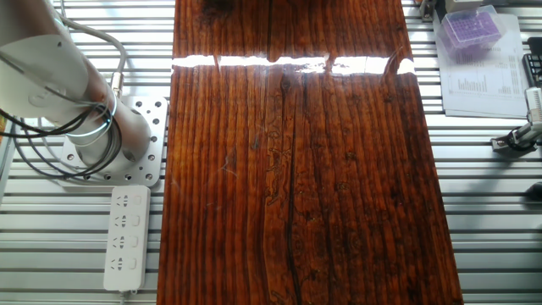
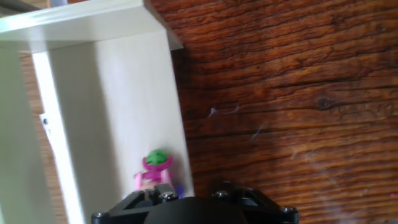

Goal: Put the object on the shelf

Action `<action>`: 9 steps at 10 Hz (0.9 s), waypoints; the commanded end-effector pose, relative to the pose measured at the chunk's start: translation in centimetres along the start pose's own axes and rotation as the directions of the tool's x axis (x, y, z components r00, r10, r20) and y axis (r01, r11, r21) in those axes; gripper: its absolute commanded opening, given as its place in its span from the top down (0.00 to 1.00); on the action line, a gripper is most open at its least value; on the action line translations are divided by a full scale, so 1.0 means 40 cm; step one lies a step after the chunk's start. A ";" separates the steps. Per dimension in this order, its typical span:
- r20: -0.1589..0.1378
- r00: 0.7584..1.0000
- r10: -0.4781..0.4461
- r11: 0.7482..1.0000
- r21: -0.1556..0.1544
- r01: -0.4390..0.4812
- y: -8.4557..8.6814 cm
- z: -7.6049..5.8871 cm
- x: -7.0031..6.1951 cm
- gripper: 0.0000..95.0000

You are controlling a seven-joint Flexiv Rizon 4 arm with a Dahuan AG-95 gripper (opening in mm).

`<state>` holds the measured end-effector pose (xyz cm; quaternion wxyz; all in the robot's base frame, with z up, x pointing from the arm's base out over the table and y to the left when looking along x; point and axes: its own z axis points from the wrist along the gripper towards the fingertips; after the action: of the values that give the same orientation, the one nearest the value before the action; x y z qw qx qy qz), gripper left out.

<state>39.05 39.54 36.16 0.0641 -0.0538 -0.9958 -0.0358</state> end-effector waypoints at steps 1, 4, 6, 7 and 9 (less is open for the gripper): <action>-0.002 1.000 -0.008 1.000 0.004 0.008 -0.005 0.011 -0.007 0.80; -0.008 0.999 -0.031 1.000 0.000 0.031 -0.021 0.020 -0.015 0.80; -0.007 0.999 -0.049 0.999 -0.002 0.049 -0.023 0.022 -0.017 0.80; -0.009 0.999 -0.052 0.999 -0.003 0.052 -0.023 0.022 -0.017 0.80; -0.012 0.999 -0.052 0.999 -0.004 0.052 -0.023 0.020 -0.015 0.80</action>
<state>39.41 38.56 35.21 0.0688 -0.0273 -0.9964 -0.0404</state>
